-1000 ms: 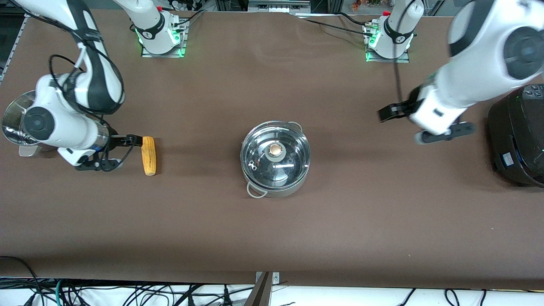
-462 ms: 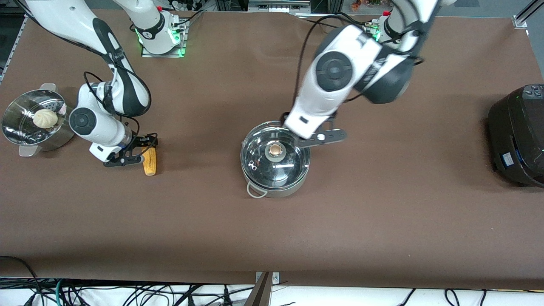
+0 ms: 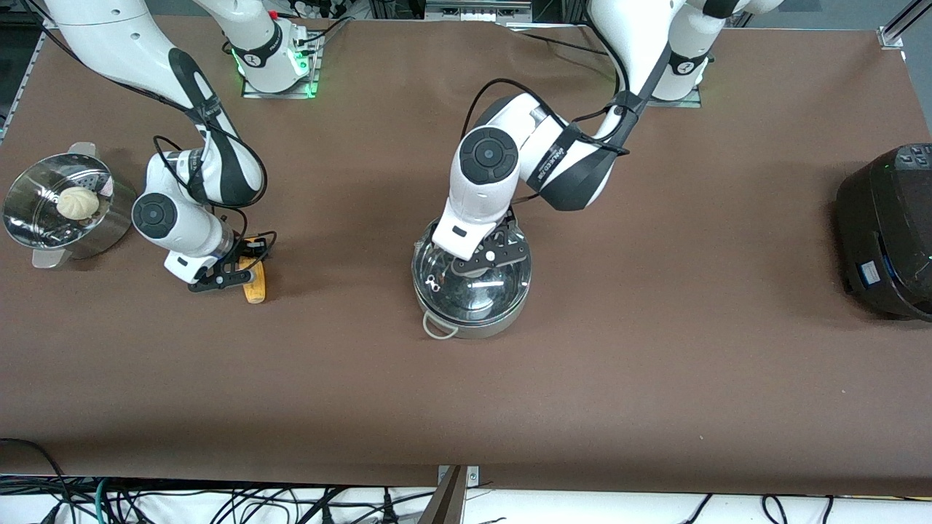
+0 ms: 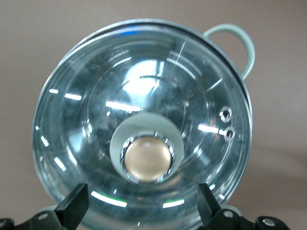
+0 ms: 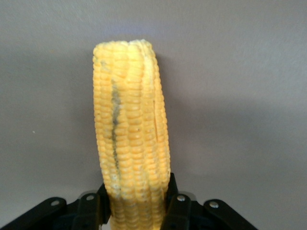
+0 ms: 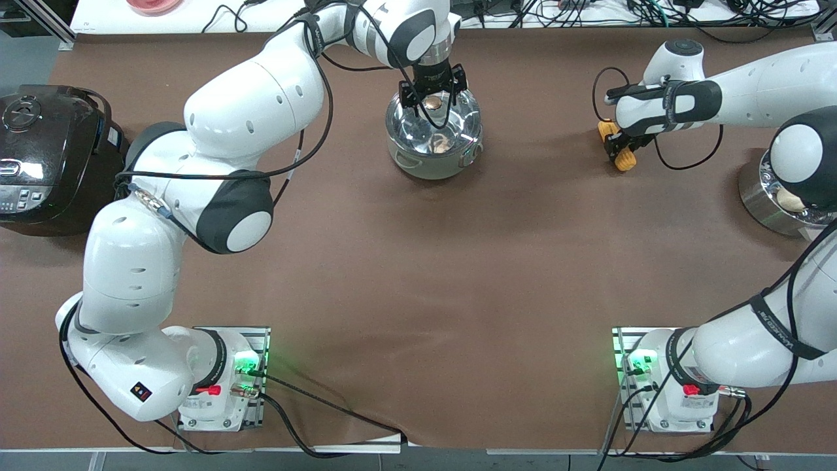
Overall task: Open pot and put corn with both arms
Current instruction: 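Grasp the corn with the right gripper while the left gripper grasps the lid knob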
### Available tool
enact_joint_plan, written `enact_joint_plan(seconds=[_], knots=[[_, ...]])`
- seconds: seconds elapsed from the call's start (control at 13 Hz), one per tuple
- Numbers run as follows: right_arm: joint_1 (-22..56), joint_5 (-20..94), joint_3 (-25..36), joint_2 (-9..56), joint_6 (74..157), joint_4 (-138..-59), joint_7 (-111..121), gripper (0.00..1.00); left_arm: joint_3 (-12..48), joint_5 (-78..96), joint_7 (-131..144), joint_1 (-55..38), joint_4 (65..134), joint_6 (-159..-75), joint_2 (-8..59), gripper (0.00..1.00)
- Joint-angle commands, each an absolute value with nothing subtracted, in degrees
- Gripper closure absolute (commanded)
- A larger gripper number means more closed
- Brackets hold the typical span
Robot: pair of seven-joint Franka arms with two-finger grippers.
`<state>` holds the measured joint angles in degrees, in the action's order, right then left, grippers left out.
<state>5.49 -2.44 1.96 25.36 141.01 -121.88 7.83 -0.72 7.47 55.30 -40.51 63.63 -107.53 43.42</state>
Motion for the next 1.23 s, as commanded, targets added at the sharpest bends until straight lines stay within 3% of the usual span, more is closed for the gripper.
enact_joint_plan(seconds=[0.0, 0.31, 0.38, 0.46, 0.54, 0.69, 0.77, 0.85, 0.92, 1.0, 1.15], knots=[[5.45, -3.25, 1.93, 24.61, 140.89, -120.77, 9.23, 1.0, -3.07, 7.82, 55.64, -41.57, 60.56, -110.55, 45.96, 0.0], [5.45, -3.16, 1.93, 24.79, 140.36, -120.15, 9.23, 1.0, -3.16, 7.65, 55.46, -41.57, 60.91, -111.09, 46.85, 0.01], [5.45, -3.16, 1.93, 24.79, 140.36, -120.23, 9.14, 1.0, -3.16, 7.65, 55.46, -41.57, 61.0, -111.09, 46.85, 0.07], [5.45, -3.16, 1.93, 24.79, 140.27, -120.15, 9.23, 1.0, -3.16, 7.65, 55.63, -41.57, 61.0, -111.09, 46.76, 0.16], [5.45, -3.16, 1.93, 24.7, 139.75, -120.15, 9.32, 1.0, -2.99, 7.73, 55.72, -41.57, 61.17, -111.01, 46.76, 0.32], [5.45, -3.16, 1.93, 24.7, 138.34, -119.88, 9.23, 1.0, -2.55, 7.65, 56.07, -41.57, 61.43, -110.57, 46.58, 0.42], [5.45, -3.16, 1.93, 24.61, 138.25, -119.62, 9.32, 1.0, -2.46, 7.47, 56.16, -41.49, 61.44, -110.39, 46.32, 0.52], [5.45, -3.16, 1.93, 24.61, 137.73, -119.53, 9.23, 1.0, -2.46, 7.64, 56.08, -41.48, 61.44, -110.04, 46.14, 0.69], [5.45, -3.16, 1.93, 24.61, 137.55, -119.36, 9.23, 1.0, -2.46, 7.47, 55.81, -41.48, 61.44, -108.91, 45.97, 0.92], [5.45, -3.16, 1.93, 24.35, 136.68, -118.75, 9.23, 1.0, -2.55, 7.47, 55.46, -41.48, 61.44, -108.37, 45.79, 1.0], [5.45, -3.08, 1.93, 24.26, 129.68, -114.03, 9.14, 1.0, -2.81, 7.47, 55.2, -40.96, 61.43, -107.58, 44.13, 1.0]])
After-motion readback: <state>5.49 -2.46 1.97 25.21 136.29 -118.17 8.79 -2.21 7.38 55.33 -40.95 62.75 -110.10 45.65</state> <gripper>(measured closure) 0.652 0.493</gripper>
